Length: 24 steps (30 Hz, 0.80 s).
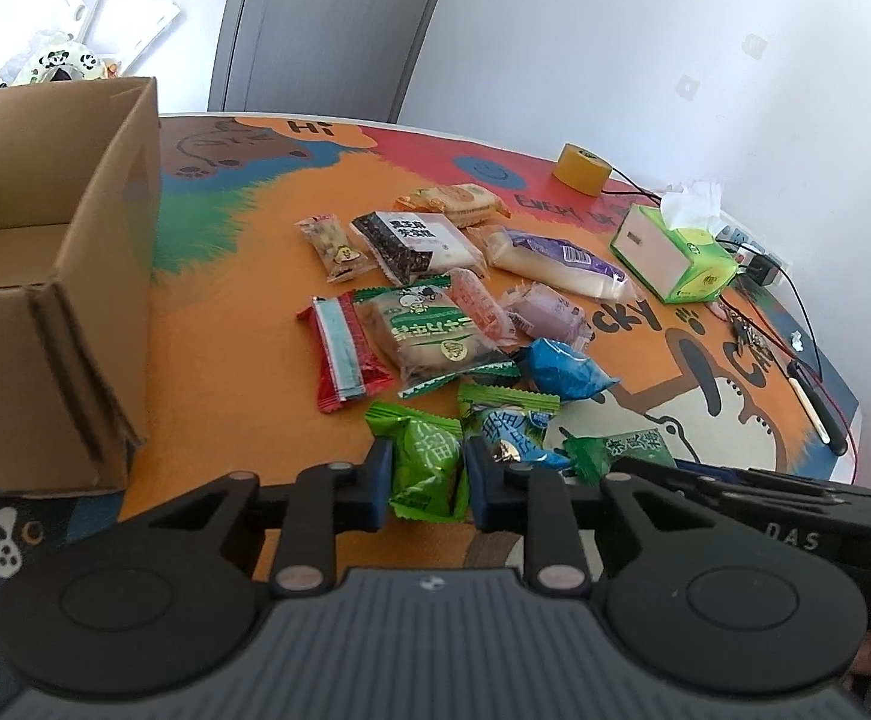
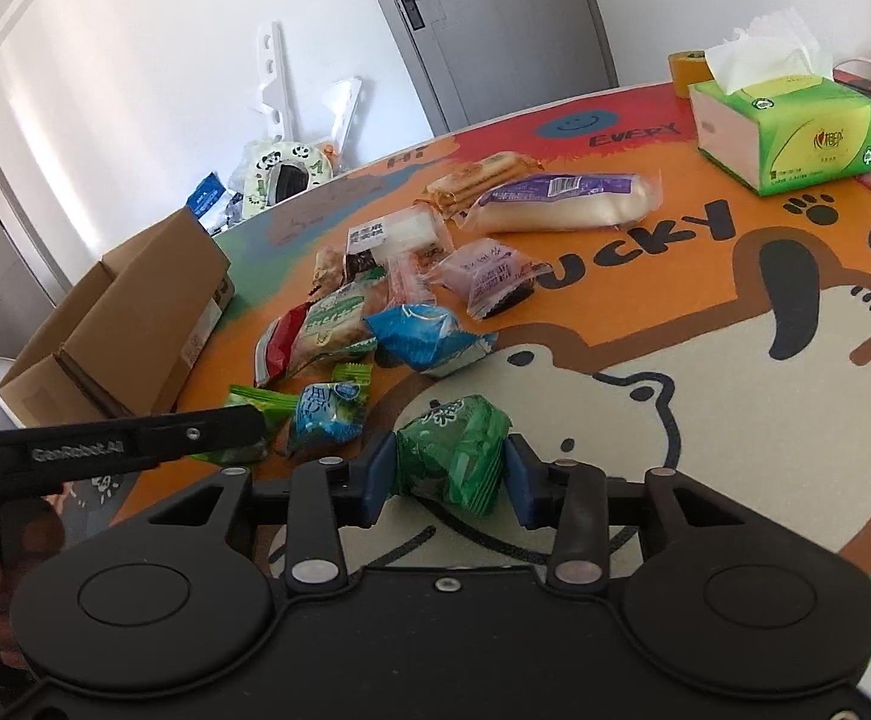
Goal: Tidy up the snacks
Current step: 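Lift and carry both green packs over the cardboard box with both grippers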
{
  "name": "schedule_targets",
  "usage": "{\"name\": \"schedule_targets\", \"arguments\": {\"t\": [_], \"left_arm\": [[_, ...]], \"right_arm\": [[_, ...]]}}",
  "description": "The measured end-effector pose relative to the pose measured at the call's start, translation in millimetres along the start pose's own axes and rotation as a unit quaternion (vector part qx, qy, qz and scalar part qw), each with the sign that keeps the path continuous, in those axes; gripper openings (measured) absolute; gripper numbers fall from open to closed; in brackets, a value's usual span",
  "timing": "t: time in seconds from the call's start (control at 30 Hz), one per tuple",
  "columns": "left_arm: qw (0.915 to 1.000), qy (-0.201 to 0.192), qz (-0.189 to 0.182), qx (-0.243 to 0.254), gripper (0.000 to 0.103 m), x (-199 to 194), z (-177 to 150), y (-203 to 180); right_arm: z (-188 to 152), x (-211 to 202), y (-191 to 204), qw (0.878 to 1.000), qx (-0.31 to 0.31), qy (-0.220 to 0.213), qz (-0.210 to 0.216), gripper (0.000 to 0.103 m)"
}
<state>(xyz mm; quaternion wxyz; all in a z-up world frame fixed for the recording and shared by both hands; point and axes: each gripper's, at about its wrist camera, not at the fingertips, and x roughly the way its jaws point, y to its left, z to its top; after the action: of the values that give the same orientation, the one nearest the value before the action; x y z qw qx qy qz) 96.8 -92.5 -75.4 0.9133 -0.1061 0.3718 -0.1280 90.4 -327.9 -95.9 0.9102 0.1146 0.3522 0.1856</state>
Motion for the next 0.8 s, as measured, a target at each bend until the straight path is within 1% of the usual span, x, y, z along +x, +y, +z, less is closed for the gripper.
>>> {"name": "schedule_targets", "arguments": {"t": [0.1,0.3,0.53,0.7,0.8], "left_arm": [[1.0,-0.004,0.0,0.003,0.024,-6.4,0.9,0.5],[0.9996,-0.023,-0.003,0.016,0.024,-21.5,6.2,-2.2],[0.9985,-0.046,-0.006,0.03,0.024,-43.5,11.4,-0.9],[0.9963,-0.072,-0.001,0.046,0.024,-60.9,13.2,-1.6],[0.9962,-0.08,-0.006,0.035,0.024,-68.1,15.2,2.6]], "right_arm": [[-2.5,-4.2,1.9,1.0,0.001,-0.01,-0.006,0.036],[-2.4,-20.3,2.7,0.999,0.012,-0.039,-0.016,0.036],[1.7,-36.4,13.0,0.997,0.012,-0.077,-0.016,0.036],[3.5,-41.1,24.0,0.996,0.01,-0.088,-0.009,0.035],[6.3,-43.3,30.9,0.996,0.005,-0.093,-0.008,0.035]]}}
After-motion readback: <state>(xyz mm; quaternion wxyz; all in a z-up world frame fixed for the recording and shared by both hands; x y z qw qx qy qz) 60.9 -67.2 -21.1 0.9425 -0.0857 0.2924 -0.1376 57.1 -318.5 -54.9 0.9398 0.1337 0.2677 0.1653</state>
